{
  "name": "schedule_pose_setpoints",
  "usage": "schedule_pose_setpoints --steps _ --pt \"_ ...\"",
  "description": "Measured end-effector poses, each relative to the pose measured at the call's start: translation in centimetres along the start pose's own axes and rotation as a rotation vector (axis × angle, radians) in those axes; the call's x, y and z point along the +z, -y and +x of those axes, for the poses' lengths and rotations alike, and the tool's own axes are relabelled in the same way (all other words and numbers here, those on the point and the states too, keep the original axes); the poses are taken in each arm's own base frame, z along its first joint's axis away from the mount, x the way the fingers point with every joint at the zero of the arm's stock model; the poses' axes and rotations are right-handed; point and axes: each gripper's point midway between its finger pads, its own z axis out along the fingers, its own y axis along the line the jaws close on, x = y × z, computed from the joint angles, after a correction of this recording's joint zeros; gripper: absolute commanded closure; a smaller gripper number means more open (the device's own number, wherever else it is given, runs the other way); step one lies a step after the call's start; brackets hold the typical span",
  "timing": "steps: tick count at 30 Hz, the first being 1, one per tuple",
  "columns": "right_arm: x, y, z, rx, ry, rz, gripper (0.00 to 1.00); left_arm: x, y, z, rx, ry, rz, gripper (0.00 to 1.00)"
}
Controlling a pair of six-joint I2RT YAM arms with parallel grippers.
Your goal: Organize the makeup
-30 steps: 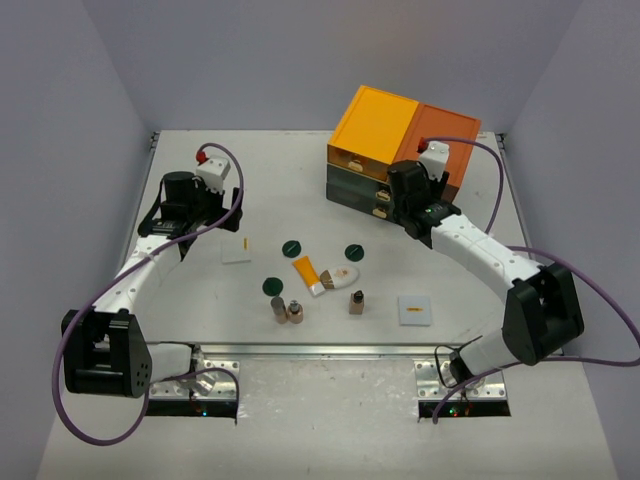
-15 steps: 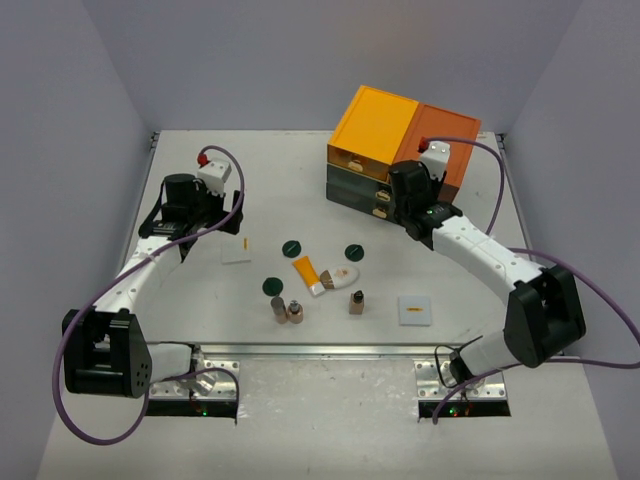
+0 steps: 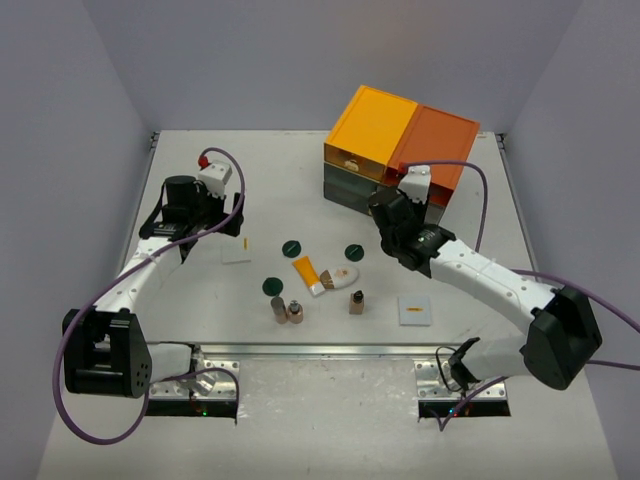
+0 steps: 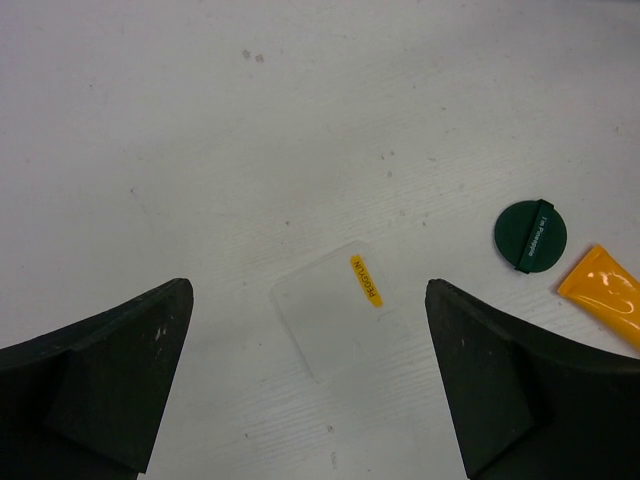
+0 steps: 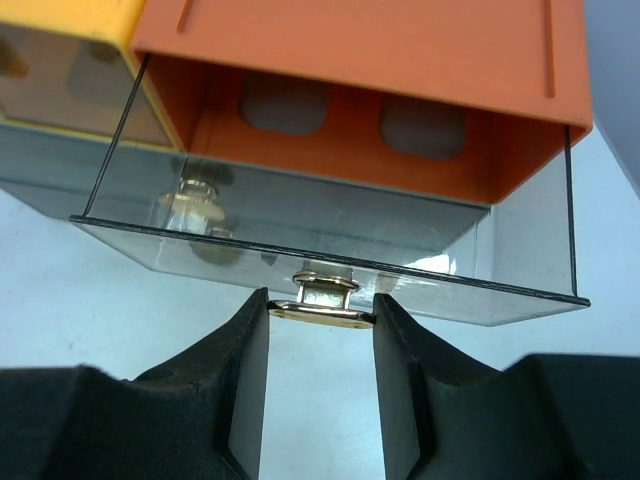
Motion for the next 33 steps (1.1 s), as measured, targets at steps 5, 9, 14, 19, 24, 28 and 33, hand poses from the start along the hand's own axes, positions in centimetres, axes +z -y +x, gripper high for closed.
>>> schedule_pose_setpoints --steps 5,9,14,19,24,28,33 --pt "-2.3 -1.0 1.1 -0.025 -0.004 -0.054 1.00 0.0 0.0 0.0 0.000 -0.001 0.001 0.00" --pt "-3.4 -1.4 1.6 -0.031 -0.015 -0.087 1.00 0.0 0.0 0.1 0.000 -0.003 0.002 0.00" --pt "-4.3 -1.7 2.1 -0.017 -0.034 -0.131 1.00 0.0 0.1 0.1 -0.004 -0.004 0.002 0.00" --pt "-5.2 -1.8 2.7 -0.017 -0.051 -0.168 1.00 0.0 0.2 0.1 -0.010 -0.006 0.005 0.00" --pt "-6.2 -2.5 3.2 -0.046 -0.055 -0.199 0.83 0.0 0.2 0.2 -0.013 -0.007 0.007 0.00" --pt "-6.5 -2.8 3.8 -0.068 -0.071 -0.217 0.53 0.0 0.3 0.3 -0.013 -0.011 0.010 0.00" --pt "-7.2 -3.5 4.6 -0.103 -0.108 -0.272 0.35 -0.1 0.4 0.6 -0.007 -0.024 0.016 0.00"
